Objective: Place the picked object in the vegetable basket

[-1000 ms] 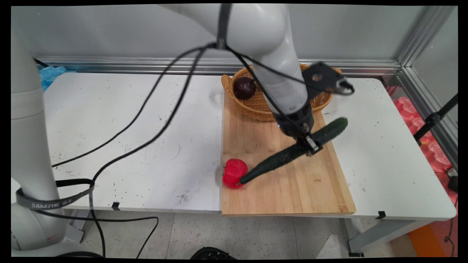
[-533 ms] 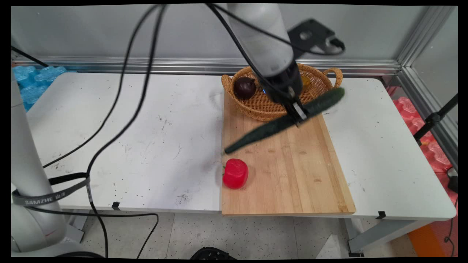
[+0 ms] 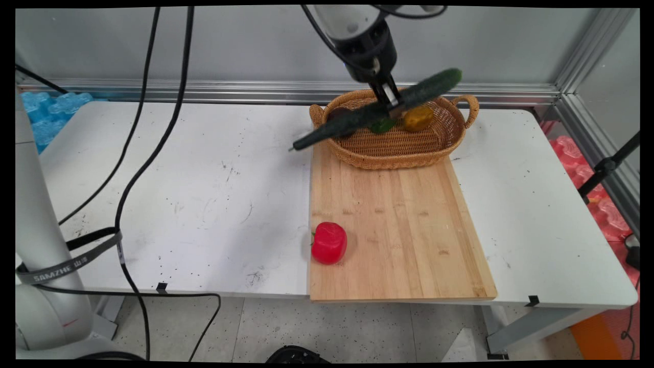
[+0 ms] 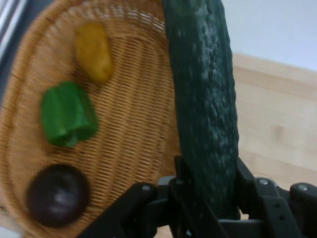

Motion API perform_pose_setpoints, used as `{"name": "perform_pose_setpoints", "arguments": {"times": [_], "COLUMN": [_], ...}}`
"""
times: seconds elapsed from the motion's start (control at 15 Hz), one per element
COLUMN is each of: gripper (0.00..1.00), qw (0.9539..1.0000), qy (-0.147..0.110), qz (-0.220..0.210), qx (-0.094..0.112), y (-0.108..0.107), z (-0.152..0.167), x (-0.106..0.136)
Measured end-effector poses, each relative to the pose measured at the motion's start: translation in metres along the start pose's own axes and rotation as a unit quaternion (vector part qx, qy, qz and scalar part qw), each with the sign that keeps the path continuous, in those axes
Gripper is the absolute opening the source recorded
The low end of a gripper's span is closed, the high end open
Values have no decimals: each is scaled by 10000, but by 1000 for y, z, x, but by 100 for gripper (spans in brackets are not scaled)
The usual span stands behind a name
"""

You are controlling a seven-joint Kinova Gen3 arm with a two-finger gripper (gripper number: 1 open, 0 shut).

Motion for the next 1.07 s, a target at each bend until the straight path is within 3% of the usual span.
{"name": "perform_pose_setpoints", "arguments": {"times": [0.27, 0.53, 1.07], "gripper": [0, 0, 0], "qw": [9998, 9988, 9943], "qy": [0, -121, 6], "qz": [108, 358, 1031], "qx": [186, 325, 267], "y": [-24, -41, -53], "z": [9, 40, 110], "x": [11, 26, 62]}}
